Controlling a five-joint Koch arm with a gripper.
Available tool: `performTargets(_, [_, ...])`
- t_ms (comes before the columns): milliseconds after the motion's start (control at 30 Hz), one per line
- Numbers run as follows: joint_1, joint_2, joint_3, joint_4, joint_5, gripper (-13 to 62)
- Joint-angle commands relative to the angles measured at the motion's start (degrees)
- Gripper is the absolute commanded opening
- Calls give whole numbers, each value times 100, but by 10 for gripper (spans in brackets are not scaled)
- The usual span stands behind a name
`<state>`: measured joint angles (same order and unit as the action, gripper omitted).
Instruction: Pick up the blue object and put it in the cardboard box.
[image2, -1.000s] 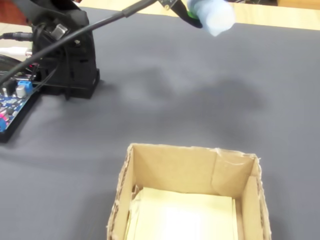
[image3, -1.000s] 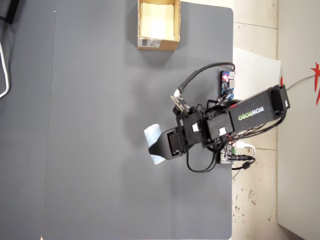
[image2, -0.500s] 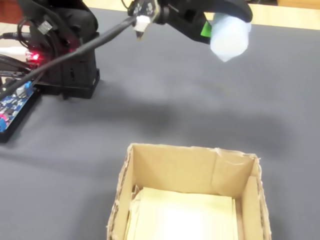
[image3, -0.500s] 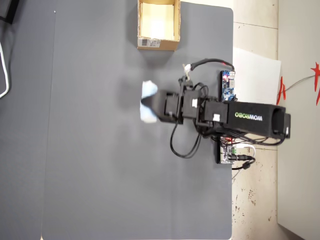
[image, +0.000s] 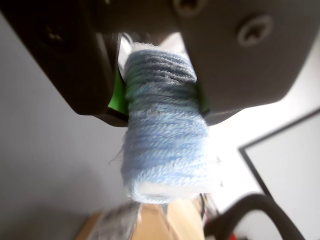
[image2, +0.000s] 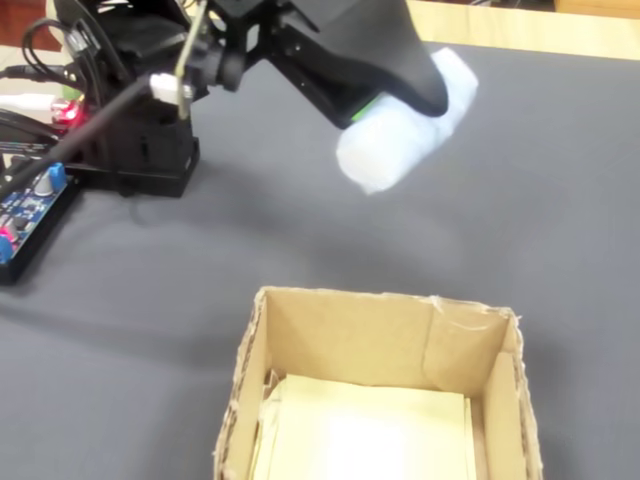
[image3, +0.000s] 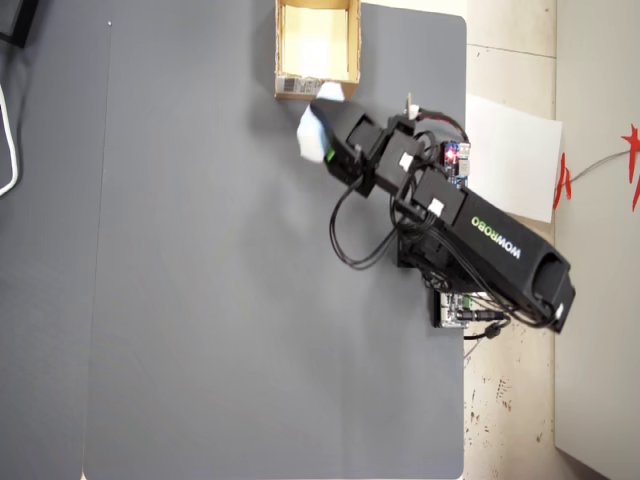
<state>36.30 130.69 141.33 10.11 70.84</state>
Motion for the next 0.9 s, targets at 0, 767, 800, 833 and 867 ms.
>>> performTargets(0, [149, 413, -237, -466, -35, 111])
performTargets(767, [1784, -3647, -3656, 879, 53, 114])
performTargets(800, [1784, -3665, -3665, 984, 79, 139])
performTargets(833, [1784, -3753, -3806, 1564, 272, 243])
performTargets(867, [1784, -3753, -3806, 1582, 272, 253])
